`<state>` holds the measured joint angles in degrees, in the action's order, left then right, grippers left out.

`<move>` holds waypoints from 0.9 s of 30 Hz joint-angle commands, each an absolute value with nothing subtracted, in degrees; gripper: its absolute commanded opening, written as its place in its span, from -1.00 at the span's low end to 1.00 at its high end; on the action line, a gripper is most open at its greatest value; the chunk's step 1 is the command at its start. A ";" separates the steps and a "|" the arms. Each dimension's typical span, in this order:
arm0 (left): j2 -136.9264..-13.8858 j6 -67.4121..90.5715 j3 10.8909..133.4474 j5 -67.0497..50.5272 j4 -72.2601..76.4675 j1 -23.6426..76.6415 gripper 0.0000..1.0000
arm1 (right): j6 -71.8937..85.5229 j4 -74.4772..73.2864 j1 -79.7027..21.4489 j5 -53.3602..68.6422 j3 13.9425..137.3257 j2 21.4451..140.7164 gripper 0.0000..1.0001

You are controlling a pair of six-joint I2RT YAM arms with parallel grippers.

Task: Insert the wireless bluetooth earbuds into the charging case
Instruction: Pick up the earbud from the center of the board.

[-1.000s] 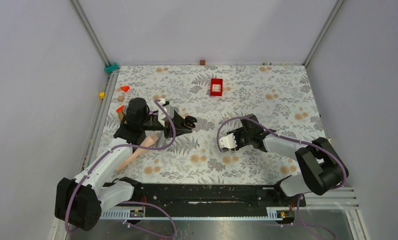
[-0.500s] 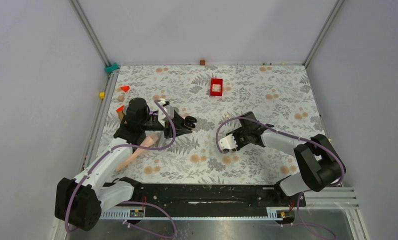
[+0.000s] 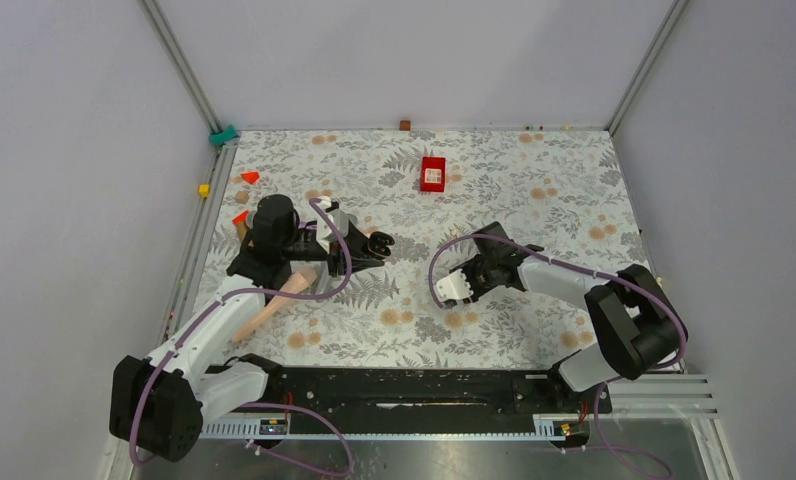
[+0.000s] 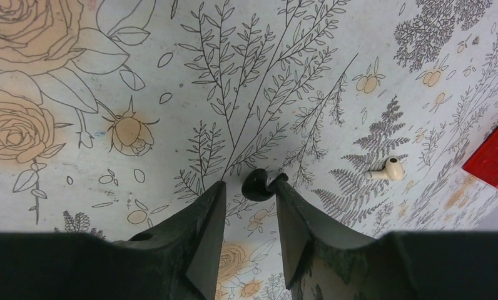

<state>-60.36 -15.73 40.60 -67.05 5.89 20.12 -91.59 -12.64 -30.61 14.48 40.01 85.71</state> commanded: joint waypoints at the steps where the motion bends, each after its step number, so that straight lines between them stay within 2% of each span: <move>1: -59.02 -16.87 43.53 -67.91 7.33 20.21 -1.00 | -92.55 -15.55 -31.35 14.49 41.14 87.57 -0.16; 12: -58.96 -16.59 43.59 -68.31 7.30 20.21 -1.00 | -92.51 -15.54 -31.46 12.95 42.01 89.41 -0.24; 20: -58.89 -16.43 43.68 -68.60 7.24 20.21 -1.00 | -91.42 -16.59 -31.46 13.18 42.73 89.85 -0.52; 27: -58.93 -16.26 43.68 -68.69 7.24 20.19 -1.00 | -86.74 -18.36 -31.47 15.29 44.42 85.74 -0.52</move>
